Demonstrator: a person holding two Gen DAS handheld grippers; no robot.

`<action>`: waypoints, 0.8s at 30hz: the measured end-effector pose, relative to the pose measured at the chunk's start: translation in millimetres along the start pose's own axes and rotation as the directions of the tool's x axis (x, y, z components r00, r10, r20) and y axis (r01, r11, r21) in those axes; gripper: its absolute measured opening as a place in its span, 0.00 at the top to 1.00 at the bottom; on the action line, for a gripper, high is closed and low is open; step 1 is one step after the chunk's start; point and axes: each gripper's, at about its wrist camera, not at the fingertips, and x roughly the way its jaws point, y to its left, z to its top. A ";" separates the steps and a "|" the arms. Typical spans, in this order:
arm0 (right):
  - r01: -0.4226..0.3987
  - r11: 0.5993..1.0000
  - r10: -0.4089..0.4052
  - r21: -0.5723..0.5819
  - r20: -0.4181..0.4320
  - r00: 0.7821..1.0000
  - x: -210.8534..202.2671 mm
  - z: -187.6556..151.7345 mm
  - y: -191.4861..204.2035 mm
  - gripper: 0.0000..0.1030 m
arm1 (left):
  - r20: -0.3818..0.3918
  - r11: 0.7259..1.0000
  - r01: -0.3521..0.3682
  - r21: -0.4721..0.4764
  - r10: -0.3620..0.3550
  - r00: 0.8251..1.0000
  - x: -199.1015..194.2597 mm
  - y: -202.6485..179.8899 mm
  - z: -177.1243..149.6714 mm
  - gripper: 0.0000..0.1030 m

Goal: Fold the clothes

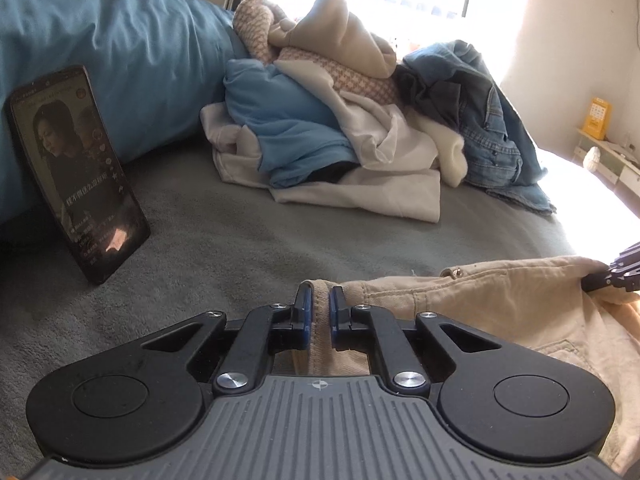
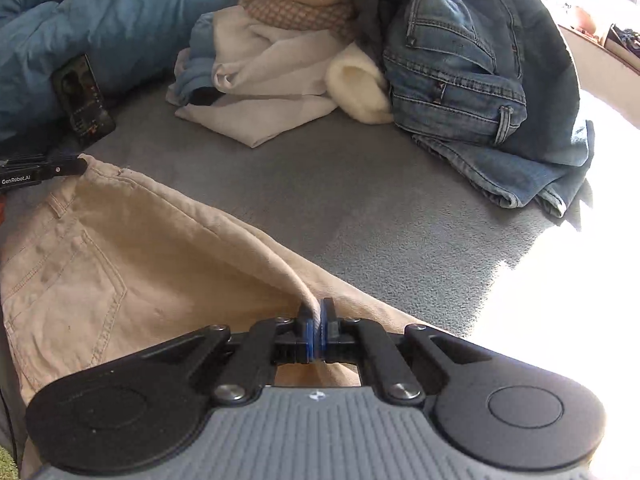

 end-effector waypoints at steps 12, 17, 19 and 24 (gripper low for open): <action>-0.087 0.873 -0.015 0.480 0.204 0.979 -64.2 -41.3 -71.1 0.27 | 0.084 0.998 0.028 -0.053 -0.024 0.996 -33.2 -25.4 37.4 0.73; -0.147 0.732 -0.043 0.665 0.261 0.964 -108.2 -88.0 -101.7 0.26 | -0.043 0.957 0.285 -0.059 -0.288 0.957 2.1 -101.3 38.1 0.71; -0.141 0.684 -0.080 0.716 0.265 0.961 -127.0 -109.1 -112.2 0.26 | -0.106 0.934 0.356 -0.014 -0.355 0.929 18.1 -142.2 27.8 0.71; 0.001 0.523 -0.277 0.852 0.169 0.946 -176.5 -172.0 -150.2 0.27 | -0.169 0.914 0.391 0.110 -0.370 0.913 50.6 -209.8 -1.4 0.71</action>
